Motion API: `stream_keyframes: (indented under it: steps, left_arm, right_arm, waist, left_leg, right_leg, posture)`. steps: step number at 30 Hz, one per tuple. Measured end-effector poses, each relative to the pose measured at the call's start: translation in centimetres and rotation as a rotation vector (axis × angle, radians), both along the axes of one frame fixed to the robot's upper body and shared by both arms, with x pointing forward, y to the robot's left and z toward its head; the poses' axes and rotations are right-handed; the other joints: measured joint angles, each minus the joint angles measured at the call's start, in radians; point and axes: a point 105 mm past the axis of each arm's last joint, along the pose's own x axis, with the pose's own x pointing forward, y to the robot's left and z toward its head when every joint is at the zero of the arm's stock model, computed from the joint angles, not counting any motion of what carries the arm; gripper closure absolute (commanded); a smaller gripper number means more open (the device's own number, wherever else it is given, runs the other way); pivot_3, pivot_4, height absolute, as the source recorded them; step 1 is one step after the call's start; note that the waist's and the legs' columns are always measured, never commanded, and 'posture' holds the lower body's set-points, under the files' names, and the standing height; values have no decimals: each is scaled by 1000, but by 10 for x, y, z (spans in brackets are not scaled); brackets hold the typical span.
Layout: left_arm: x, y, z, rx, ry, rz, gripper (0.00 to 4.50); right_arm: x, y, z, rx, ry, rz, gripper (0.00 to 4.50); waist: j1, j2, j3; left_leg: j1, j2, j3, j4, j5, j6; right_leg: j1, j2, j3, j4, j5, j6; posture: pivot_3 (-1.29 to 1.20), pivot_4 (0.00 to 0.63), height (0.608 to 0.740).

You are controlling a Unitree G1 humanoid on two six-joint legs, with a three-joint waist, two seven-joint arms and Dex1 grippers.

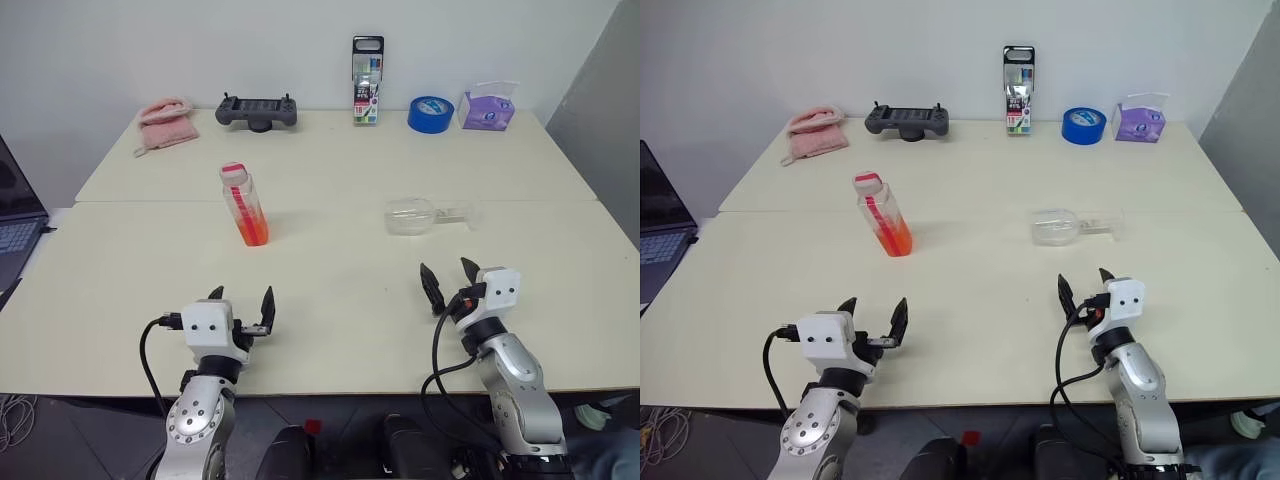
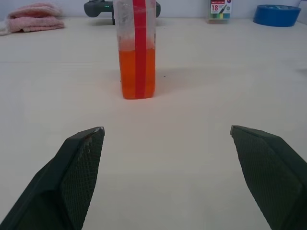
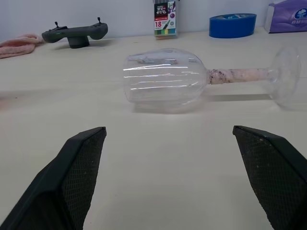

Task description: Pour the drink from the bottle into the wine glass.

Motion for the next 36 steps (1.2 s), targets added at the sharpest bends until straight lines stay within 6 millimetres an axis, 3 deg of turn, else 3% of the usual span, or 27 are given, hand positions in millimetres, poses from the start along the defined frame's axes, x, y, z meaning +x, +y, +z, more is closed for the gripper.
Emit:
stream_keyframes:
  steps: [24, 28, 30, 36]
  left_arm:
    - [6, -1, 7, -31, -35, 22, 16]
    - [8, 1, 8, -38, -39, 42, 16]
    - [11, 3, 11, -39, -51, 56, 16]
    - [30, 7, 27, -33, -102, 97, 16]
  right_arm:
    - [-1, 8, 0, -6, -3, 47, 0]
    - [-2, 16, 2, -17, -8, 119, 0]
    - [0, 28, 11, -43, -29, 225, 0]
    - [13, 74, 68, -103, -112, 536, 0]
  waist:
    - [0, 0, 0]
    - [0, 0, 0]
    - [0, 0, 0]
    - [0, -1, 1]
  left_leg:
    - [1, 0, 1, 0, 0, 0]
    - [1, 0, 2, 0, 0, 0]
    - [1, 0, 2, 0, 0, 0]
    - [2, 0, 1, 0, 0, 0]
  right_leg:
    - [0, 0, 1, 0, 0, 0]
    - [0, 0, 1, 0, 0, 0]
    - [0, 0, 1, 0, 1, 1]
    - [1, 1, 1, 0, 1, 1]
  posture:
    - [0, 150, 740]
    - [0, 150, 740]
    - [0, 150, 740]
    - [0, 150, 740]
